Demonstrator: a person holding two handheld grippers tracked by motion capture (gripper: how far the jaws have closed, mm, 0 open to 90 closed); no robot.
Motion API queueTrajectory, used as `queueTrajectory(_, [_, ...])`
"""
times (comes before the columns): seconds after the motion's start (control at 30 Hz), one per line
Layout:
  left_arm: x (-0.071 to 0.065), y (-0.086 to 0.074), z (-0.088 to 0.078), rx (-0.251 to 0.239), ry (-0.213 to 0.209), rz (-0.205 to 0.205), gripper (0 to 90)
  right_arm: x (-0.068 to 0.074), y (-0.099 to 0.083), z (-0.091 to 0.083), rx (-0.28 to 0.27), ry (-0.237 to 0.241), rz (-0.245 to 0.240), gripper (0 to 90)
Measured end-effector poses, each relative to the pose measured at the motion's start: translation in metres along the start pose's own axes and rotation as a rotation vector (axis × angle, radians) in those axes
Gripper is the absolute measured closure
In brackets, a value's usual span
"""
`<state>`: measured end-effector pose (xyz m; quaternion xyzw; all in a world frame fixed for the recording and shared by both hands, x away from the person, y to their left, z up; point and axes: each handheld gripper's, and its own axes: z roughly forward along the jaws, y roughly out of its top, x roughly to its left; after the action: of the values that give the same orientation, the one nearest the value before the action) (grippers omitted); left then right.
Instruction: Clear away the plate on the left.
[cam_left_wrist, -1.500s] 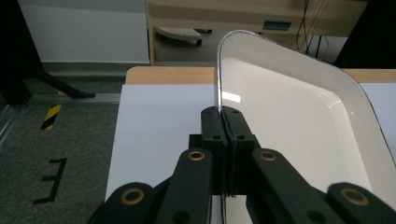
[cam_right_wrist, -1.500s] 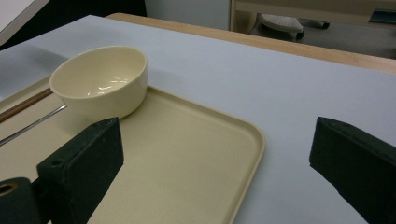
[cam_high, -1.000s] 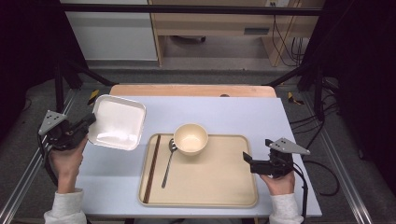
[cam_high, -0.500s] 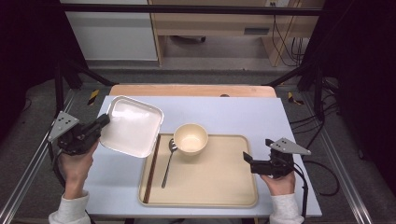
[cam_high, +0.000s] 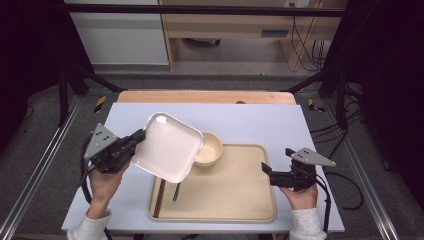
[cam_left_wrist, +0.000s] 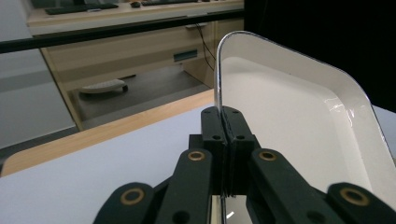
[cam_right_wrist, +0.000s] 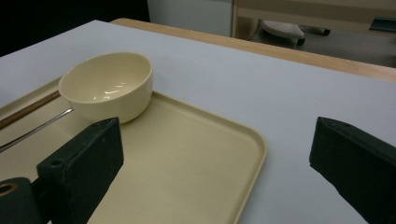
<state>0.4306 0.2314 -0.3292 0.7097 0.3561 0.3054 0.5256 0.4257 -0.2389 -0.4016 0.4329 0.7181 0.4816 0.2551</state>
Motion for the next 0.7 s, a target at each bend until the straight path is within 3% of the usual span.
queueTrajectory(0.2, [-0.022, -0.002, 0.024, 0.047, -0.042, 0.037, 88.6, -0.001, 0.001, -0.002, -0.007, 0.000, -0.004, 3.4])
queueTrajectory(0.7, [-0.069, -0.011, 0.069, 0.132, -0.129, 0.074, 88.6, -0.004, 0.004, -0.010, -0.038, -0.006, 0.005, 3.3])
